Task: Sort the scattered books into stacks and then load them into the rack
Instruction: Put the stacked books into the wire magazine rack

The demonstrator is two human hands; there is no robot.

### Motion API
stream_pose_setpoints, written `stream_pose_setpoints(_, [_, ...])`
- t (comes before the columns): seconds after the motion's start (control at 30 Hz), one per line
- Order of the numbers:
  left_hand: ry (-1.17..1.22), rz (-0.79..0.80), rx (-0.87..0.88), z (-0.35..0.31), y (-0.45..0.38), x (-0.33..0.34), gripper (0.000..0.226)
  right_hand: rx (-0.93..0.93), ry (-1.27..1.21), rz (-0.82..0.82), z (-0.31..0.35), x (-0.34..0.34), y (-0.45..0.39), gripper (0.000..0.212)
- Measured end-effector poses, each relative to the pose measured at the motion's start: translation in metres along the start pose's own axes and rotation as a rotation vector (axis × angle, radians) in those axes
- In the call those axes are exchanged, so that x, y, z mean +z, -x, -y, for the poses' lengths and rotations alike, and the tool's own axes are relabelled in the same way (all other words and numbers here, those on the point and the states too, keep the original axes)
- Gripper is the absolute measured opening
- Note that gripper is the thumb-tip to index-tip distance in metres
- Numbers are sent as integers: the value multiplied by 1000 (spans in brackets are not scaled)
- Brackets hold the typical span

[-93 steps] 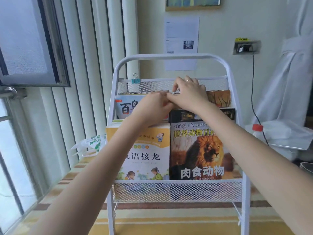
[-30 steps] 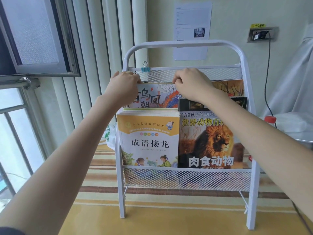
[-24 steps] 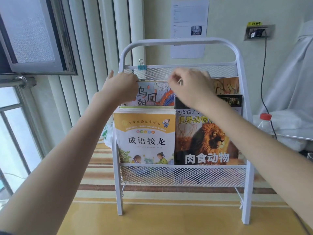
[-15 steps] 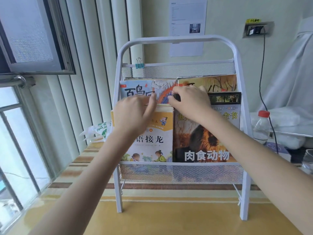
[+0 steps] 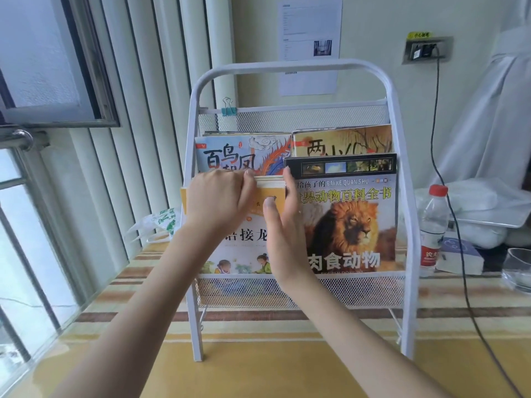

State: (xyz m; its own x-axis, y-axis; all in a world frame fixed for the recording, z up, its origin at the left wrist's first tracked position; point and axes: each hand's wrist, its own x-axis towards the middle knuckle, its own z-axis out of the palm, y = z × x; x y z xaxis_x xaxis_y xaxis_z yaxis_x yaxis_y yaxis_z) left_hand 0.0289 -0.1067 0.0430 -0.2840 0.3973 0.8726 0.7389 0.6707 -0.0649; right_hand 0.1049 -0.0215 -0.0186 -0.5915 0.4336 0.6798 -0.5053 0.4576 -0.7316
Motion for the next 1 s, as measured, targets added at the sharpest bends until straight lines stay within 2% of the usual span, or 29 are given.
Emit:
stream_pose_setpoints(0.07, [-9, 32, 28, 3, 0, 0, 48, -8, 11, 19, 1, 0, 1, 72])
stream_pose_setpoints(0.2, [15, 147, 51, 7, -5, -4, 62, -54, 78, 111, 10, -15, 0, 63])
stream_pose_setpoints(0.23, [37, 179, 33, 7, -7, -7, 65, -129, 122, 64, 16, -19, -6, 58])
stream_pose_setpoints(0.3, [169, 268, -53, 8, -18, -14, 68, -320, 212, -129, 33, -31, -30, 40])
stream_pose_setpoints(0.37, [339, 268, -138, 9, -34, -19, 58, -384, 351, -309, 51, -49, -73, 26])
stream_pose_setpoints(0.4, [344, 220, -145, 11, -43, -19, 49, -350, 461, -300, 59, -60, -97, 25])
stream_pose_setpoints(0.47, [219, 149, -148, 19, -58, -15, 34, -195, 734, -63, 68, -80, -140, 25])
stream_pose_setpoints(0.53, [13, 257, -175, 32, -63, -6, 34, -93, 956, 211, 63, -91, -160, 26])
stream_pose_setpoints(0.57, [-69, 347, -179, 36, -63, -1, 40, -80, 1028, 285, 58, -94, -163, 28])
stream_pose_setpoints(0.6, [-101, 423, -189, 39, -62, 3, 49, -79, 1068, 307, 53, -94, -164, 30])
stream_pose_setpoints(0.67, [-65, 478, -219, 37, -60, 7, 60, -86, 1080, 271, 46, -91, -164, 31])
stream_pose_setpoints(0.87, [-44, 581, -169, 40, -65, 3, 64, -107, 1096, 153, 33, -76, -162, 25])
stream_pose_setpoints(1.0, [91, 565, -134, 48, -60, -6, 65, -105, 1085, 144, 32, -77, -161, 23])
